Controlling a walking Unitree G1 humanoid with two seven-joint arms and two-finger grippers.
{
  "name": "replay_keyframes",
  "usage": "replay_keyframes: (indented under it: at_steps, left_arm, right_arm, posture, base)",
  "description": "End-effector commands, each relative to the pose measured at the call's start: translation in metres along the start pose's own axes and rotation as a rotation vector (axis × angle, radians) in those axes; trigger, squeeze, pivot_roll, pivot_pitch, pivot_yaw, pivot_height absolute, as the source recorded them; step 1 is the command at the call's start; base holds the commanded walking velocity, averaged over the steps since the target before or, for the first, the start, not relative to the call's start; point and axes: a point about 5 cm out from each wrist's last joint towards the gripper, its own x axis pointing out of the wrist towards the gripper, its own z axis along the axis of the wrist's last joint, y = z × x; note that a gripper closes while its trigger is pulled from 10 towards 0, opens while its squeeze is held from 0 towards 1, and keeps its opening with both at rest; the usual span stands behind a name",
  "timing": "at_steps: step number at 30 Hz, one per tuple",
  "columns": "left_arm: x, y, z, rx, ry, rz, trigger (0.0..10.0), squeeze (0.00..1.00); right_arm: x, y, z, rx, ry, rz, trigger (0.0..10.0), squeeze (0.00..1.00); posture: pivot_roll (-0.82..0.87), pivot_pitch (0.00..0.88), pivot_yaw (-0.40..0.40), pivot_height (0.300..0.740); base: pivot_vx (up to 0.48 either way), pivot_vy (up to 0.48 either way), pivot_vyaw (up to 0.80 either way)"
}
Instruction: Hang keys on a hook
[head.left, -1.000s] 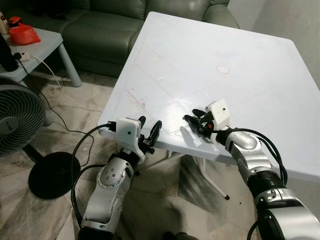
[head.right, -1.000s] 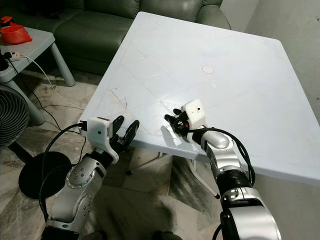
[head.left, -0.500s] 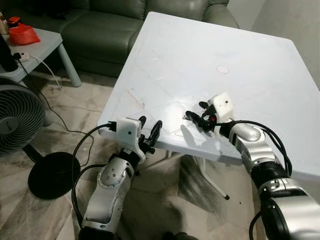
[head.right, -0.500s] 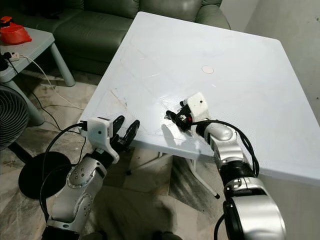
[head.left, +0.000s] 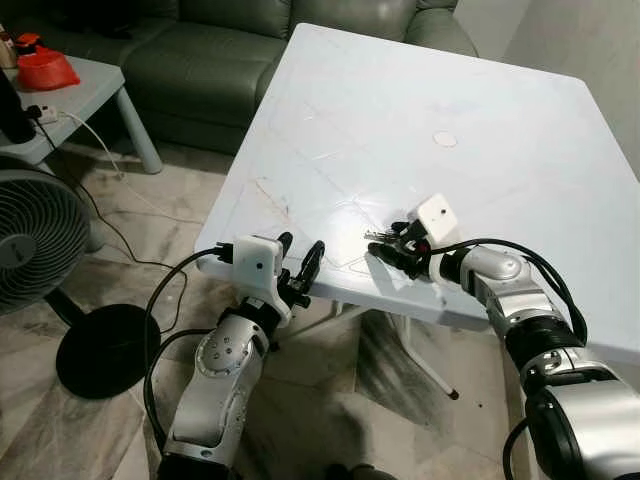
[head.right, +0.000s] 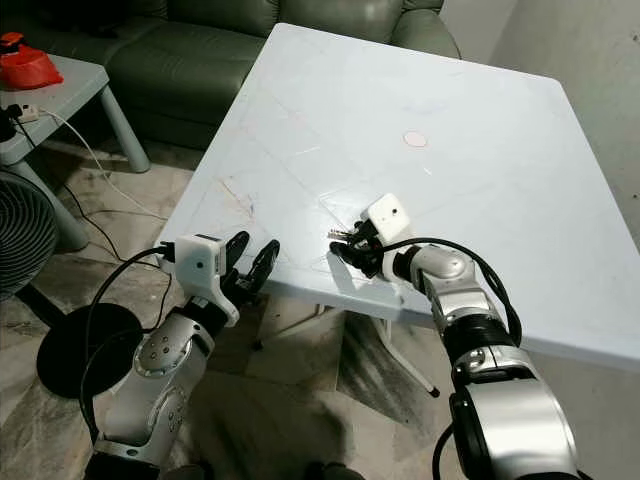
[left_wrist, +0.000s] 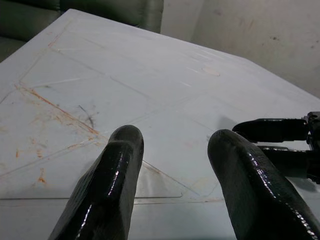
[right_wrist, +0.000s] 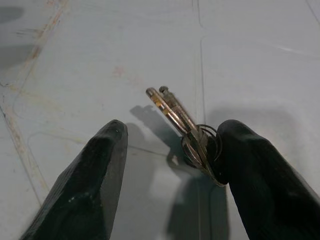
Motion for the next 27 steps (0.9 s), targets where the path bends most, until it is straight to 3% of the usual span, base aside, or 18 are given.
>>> replay_keyframes:
  at_steps: [1,4,5,6,7,27]
  left_arm:
    - [-0.0016,-0.0022,0.0001,-0.006,-0.001,0.003,10.0,0.0]
    - [-0.0011,-0.0019,0.0002,-0.006,0.0,0.003,10.0,0.0]
    - [-0.0009,-0.0018,0.0002,-0.006,0.0,0.003,10.0,0.0]
    - [-0.0006,-0.0018,0.0003,-0.006,0.0,0.002,10.0,0.0]
    - [-0.0004,-0.0017,0.0003,-0.005,0.0,0.002,10.0,0.0]
    - [0.0022,-0.0006,0.002,0.001,-0.005,0.004,10.0,0.0]
  right_arm:
    - [-0.0024,0.002,-0.0105,0.01,0.031,0.01,10.0,0.0]
    - [-0.0021,0.0017,-0.0104,0.02,0.021,-0.006,10.0,0.0]
    - [-0.0023,0.0012,-0.0104,0.024,0.019,-0.013,4.8,0.0]
    - [-0.0026,0.0005,-0.0103,0.031,0.016,-0.02,0.9,0.0]
    - [-0.0029,0.0001,-0.0101,0.033,0.014,-0.021,0.0,0.0]
    - [-0.0053,-0.0066,-0.0046,0.026,-0.028,-0.077,0.0,0.0]
  posture:
    - [0.06,0.191,-0.1,0.74]
    - [0.06,0.192,-0.098,0.74]
    - [0.06,0.191,-0.097,0.74]
    - [0.06,0.191,-0.097,0.74]
    - [0.06,0.191,-0.097,0.74]
    - [0.06,0.18,-0.096,0.74]
  base:
    - [0.0,0.0,0.0]
    - [0.0,0.0,0.0]
    - [0.0,0.0,0.0]
    - [0.0,0.0,0.0]
    - [0.0,0.0,0.0]
    - [0.0,0.0,0.0]
